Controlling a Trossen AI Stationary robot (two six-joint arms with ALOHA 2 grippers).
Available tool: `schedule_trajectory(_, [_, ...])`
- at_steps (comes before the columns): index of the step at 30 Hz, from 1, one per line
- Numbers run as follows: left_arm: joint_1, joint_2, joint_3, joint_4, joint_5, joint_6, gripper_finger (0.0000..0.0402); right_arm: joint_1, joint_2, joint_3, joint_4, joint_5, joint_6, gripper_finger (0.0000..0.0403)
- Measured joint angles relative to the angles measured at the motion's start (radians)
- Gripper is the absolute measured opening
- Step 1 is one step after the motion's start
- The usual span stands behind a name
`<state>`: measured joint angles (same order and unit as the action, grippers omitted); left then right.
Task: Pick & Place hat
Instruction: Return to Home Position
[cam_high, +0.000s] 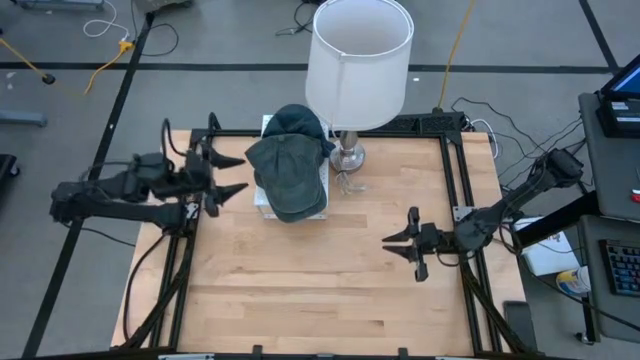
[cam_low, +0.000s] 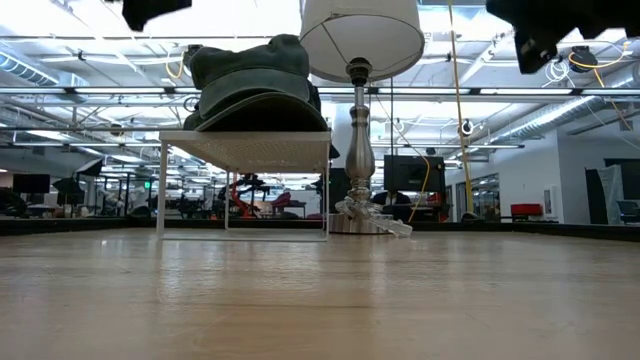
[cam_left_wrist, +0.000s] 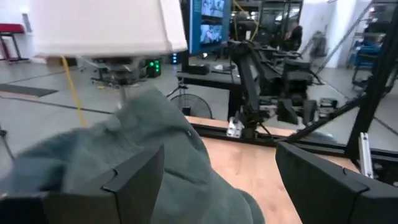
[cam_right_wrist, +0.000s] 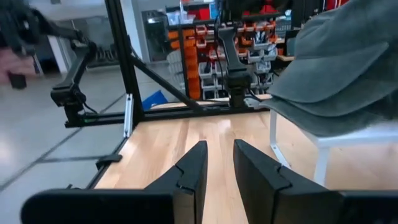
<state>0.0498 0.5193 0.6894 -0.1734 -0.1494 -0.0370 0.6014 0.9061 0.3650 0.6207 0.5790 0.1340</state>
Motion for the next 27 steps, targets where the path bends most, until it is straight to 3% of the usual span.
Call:
schedule_trajectory(11, [-0.109, -0.074, -0.315, 0.344, 0.067, -0.037, 0.0325, 0.000, -0.088, -0.170, 0.110, -0.007, 0.065, 0.0070])
schedule_trajectory(21, [-0.193, -0.131, -0.449, 0.446, -0.142, -0.047, 0.0309, 0.000, -0.213, -0.287, 0.111, -0.007, 0.076, 0.0070])
schedule_trajectory(27, [-0.218, -0.137, -0.560, 0.627, -0.138, -0.036, 0.0309, 0.000, -0.279, -0.327, 0.108, -0.008, 0.085, 0.0070])
